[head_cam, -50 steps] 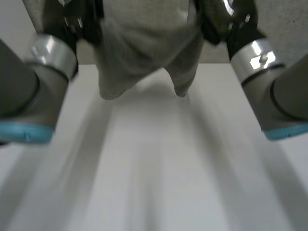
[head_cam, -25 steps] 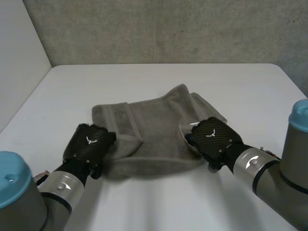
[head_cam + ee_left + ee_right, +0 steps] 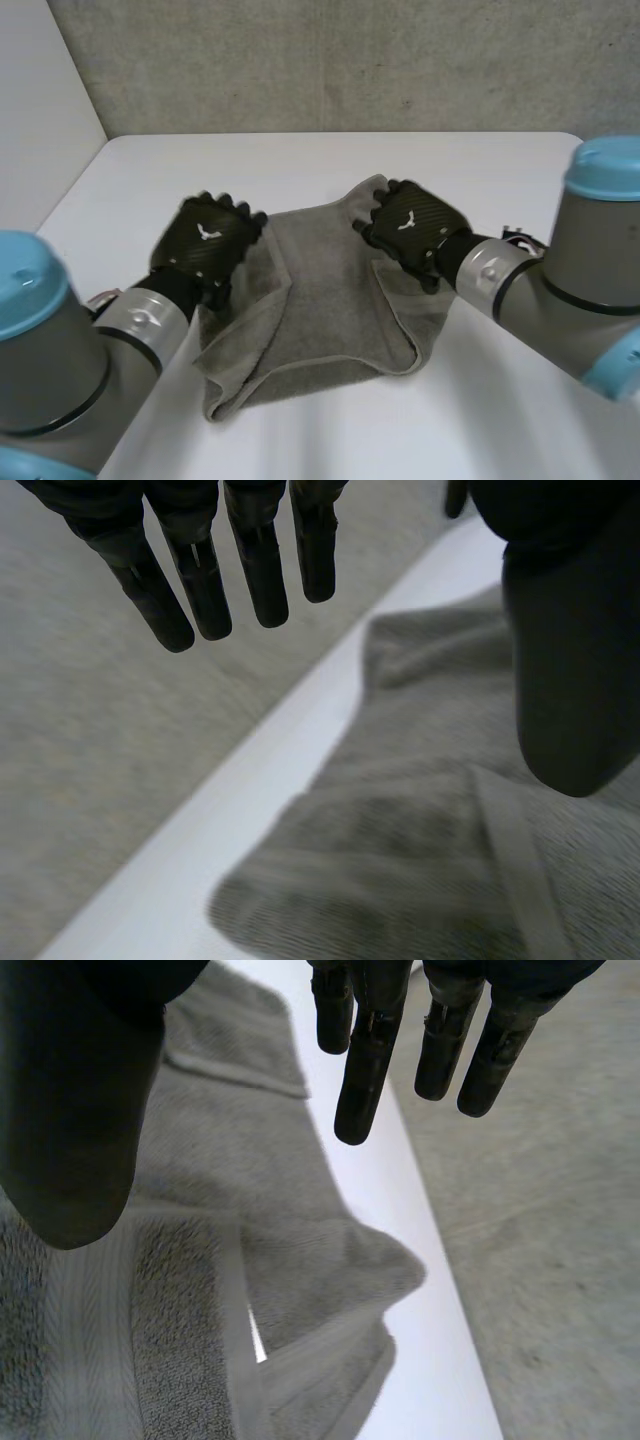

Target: Fold the towel.

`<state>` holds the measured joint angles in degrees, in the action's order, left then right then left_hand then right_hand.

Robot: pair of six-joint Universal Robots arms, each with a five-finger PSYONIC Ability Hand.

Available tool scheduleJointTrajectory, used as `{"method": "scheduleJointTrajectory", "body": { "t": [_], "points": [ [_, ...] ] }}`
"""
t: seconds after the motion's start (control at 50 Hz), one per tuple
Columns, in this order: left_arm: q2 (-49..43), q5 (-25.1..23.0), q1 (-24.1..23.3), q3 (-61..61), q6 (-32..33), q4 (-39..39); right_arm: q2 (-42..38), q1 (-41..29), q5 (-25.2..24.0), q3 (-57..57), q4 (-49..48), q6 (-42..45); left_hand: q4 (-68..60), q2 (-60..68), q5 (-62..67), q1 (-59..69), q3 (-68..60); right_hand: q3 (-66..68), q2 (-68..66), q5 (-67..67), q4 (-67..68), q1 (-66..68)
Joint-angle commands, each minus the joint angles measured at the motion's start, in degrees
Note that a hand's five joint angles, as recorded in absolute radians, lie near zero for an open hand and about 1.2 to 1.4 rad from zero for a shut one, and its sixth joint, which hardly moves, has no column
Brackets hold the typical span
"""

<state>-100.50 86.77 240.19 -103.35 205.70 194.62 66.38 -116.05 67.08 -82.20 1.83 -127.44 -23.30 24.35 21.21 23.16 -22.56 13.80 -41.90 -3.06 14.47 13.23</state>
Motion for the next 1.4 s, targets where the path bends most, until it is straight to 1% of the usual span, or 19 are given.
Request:
{"method": "scheduleJointTrajectory", "body": {
  "t": [0.02, 0.06, 0.08, 0.12, 0.16, 0.36, 0.44, 0.48, 0.5, 0.54, 0.6, 0.68, 0.8, 0.84, 0.94, 1.0, 1.08, 1.22, 1.4],
  "points": [
    [-7.25, -2.04, -0.24, 4.82, 5.33, -7.41, -8.81, -0.06, -0.9, 5.65, 1.34, 5.45, 4.51, -5.56, -12.42, -4.37, 3.77, -3.8, 31.9, 3.06, -4.47, -3.23],
    [-8.83, -2.3, -0.16, 5.52, 10.05, -11.09, -11.96, -0.06, -0.55, 8.27, 2.04, 7.63, 5.34, -6.39, -13.25, -5.2, 4.6, -2.72, 30.82, 1.99, -3.4, -2.16],
    [-8.84, -2.3, -0.16, 5.53, 10.08, -11.1, -11.98, -0.06, -0.55, 8.29, 2.04, 7.64, 5.35, -6.4, -13.26, -5.21, 4.61, -2.7, 30.8, 1.97, -3.38, -2.14],
    [-9.01, -2.22, 0.02, 5.0, 14.62, -12.85, -14.43, 0.03, -0.37, 10.3, 2.04, 8.96, 6.18, -7.23, -14.09, -6.05, 5.45, 0.31, 27.79, -1.05, -0.36, 0.88],
    [-8.84, -2.21, 0.02, 4.56, 15.78, -13.03, -15.66, 0.03, -0.11, 11.09, 2.04, 9.49, 6.36, -7.4, -14.26, -6.22, 5.62, 0.49, 27.61, -1.22, -0.18, 1.06],
    [-5.41, -2.21, 1.51, -1.51, 17.02, -12.86, -20.42, 0.12, 0.15, 13.73, 2.13, 10.55, 5.85, -6.9, -13.76, -5.72, 5.12, 4.7, 23.4, -5.43, 4.02, 5.26],
    [-4.53, -2.57, 1.51, -3.7, 17.19, -12.6, -21.12, 0.29, 0.07, 14.09, 2.04, 11.33, 6.02, -7.07, -13.93, -5.88, 5.28, 17.93, 10.17, -18.67, 17.26, 18.5],
    [-4.53, -2.57, 1.51, -4.14, 17.19, -12.42, -20.94, 0.55, 0.15, 14.17, 2.04, 12.21, 6.19, -7.24, -14.1, -6.05, 5.45, 30.53, -2.43, -31.26, 29.86, 31.1],
    [-4.53, -2.57, 1.51, -4.14, 17.19, -12.42, -20.94, 0.56, 0.15, 14.17, 2.04, 12.22, 6.19, -7.24, -14.1, -6.05, 5.45, 30.6, -2.5, -31.34, 29.93, 31.17],
    [-4.53, -2.48, 1.6, -4.76, 17.28, -12.16, -20.86, 0.73, 0.33, 14.17, 1.95, 12.48, 6.02, -7.07, -13.93, -5.88, 5.28, 39.82, -11.72, -40.55, 39.14, 40.39],
    [-4.35, -2.3, 2.66, -5.46, 17.37, -11.45, -20.68, 0.82, 0.77, 14.17, 1.78, 12.22, 6.02, -7.07, -13.93, -5.88, 5.28, 42.87, -14.77, -43.6, 42.2, 43.44],
    [-2.86, -2.57, 4.32, -7.21, 17.37, -10.05, -20.59, 0.91, 1.56, 14.0, 1.69, 11.69, 5.69, -6.73, -13.59, -5.55, 4.95, 43.05, -14.95, -43.78, 42.38, 43.62],
    [-2.6, -2.57, 4.59, -9.24, 17.37, -6.36, -19.98, 0.91, 3.58, 12.86, 1.69, 11.43, 4.17, -5.22, -12.08, -4.03, 3.43, 41.87, -13.77, -42.61, 41.2, 42.44],
    [-2.68, -2.48, 4.59, -10.2, 17.37, -3.73, -19.71, 0.91, 3.67, 12.33, 1.69, 11.34, 1.16, -2.21, -9.06, -1.02, 0.42, 42.04, -13.94, -42.77, 41.37, 42.61],
    [-2.86, -2.57, 4.68, -11.08, 17.37, -2.14, -19.19, 1.17, 3.58, 10.75, 1.6, 10.9, -2.71, 1.67, -5.19, 2.85, -3.45, 43.89, -15.79, -44.63, 43.22, 44.46],
    [-3.03, -2.57, 4.77, -11.26, 17.28, -2.05, -18.75, 2.4, 3.58, 9.78, 1.6, 9.75, -4.4, 3.35, -3.51, 4.54, -5.14, 51.12, -23.02, -51.86, 50.45, 51.69],
    [-3.03, -2.57, 4.77, -11.61, 17.28, -1.87, -16.3, 4.33, 3.58, 8.29, 1.51, 6.6, -5.92, 4.87, -1.99, 6.06, -6.66, 66.04, -37.94, -66.78, 65.37, 66.61],
    [-2.86, -2.65, 4.77, -12.05, 17.02, -1.35, -13.39, 7.06, 3.76, 5.65, 0.55, -1.13, -11.3, 10.25, 3.39, 11.44, -12.04, 66.2, -38.1, -66.94, 65.53, 66.77],
    [-2.59, -3.35, 3.97, -13.19, 16.67, -0.39, -9.69, 10.05, 3.67, 0.64, -0.07, -4.22, -7.45, 6.4, -0.46, 7.58, -8.18, 66.2, -38.1, -66.94, 65.53, 66.77]
  ]
}}
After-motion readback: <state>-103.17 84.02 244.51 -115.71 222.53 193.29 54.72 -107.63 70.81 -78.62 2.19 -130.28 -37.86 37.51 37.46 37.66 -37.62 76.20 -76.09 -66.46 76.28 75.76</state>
